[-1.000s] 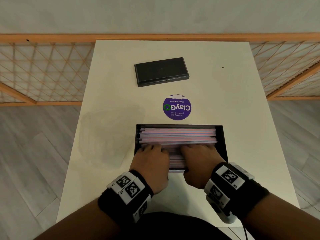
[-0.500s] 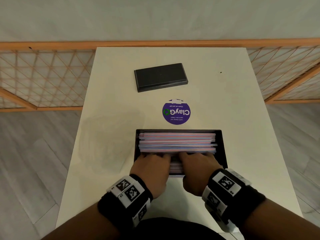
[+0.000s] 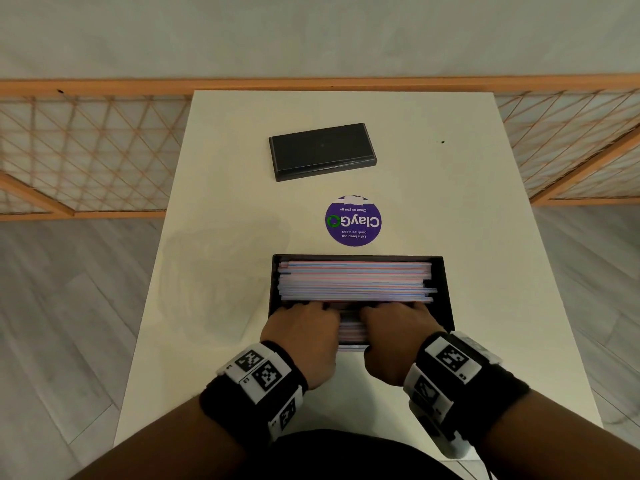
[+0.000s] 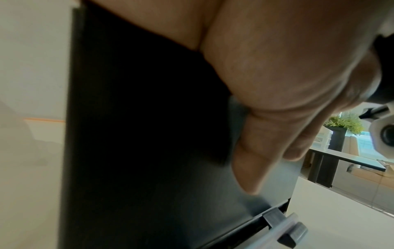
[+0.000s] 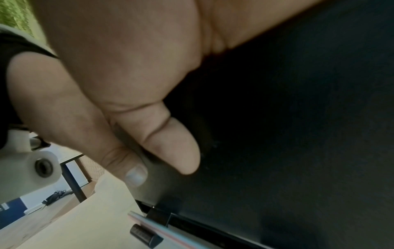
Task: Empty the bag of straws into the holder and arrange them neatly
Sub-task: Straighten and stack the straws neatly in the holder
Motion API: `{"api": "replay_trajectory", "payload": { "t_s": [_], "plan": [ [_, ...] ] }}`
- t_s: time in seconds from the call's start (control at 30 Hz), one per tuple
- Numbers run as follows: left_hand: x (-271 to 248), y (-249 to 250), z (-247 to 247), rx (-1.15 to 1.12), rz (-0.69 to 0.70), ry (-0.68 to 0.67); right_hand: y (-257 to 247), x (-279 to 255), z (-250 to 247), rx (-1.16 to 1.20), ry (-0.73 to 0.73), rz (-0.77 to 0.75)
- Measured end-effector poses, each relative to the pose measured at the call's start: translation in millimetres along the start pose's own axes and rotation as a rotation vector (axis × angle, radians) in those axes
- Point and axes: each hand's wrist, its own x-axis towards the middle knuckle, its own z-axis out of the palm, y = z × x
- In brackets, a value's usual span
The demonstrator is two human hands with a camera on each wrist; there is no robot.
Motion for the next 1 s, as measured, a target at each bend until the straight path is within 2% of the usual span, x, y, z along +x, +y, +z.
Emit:
{"api": "replay_trajectory", "payload": {
  "t_s": [0.13, 0.27, 0.37, 0.53, 0.73, 1.0],
  "plan": [
    [-4.6, 2.1, -5.1, -0.011, -0.009, -0.038, -0.1, 3.3, 0.2, -0.012, -0.040, 0.012],
    [-11.4, 10.9, -7.0, -0.019, 0.056, 0.050, -1.6, 6.7, 1.5, -0.004, -0.050, 0.020],
    [-7.4, 13.9, -0.2, -0.005, 0.079, 0.057, -1.8, 5.0, -0.7, 0.016, -0.069, 0.002],
    [-1.8, 7.9, 9.2, -0.013, 0.079, 0.066, -5.4, -7.1, -8.3, 0.052, 0.042, -0.088],
    [-3.2, 7.4, 3.2, 0.052, 0.005, 0.052, -2.4, -9.9, -5.3, 0.025, 0.035, -0.004],
    [-8.2, 1.6, 5.2, 0.088, -0.020, 0.076, 2.9, -9.0, 2.2, 0.030, 0.013, 0.015]
  ]
}}
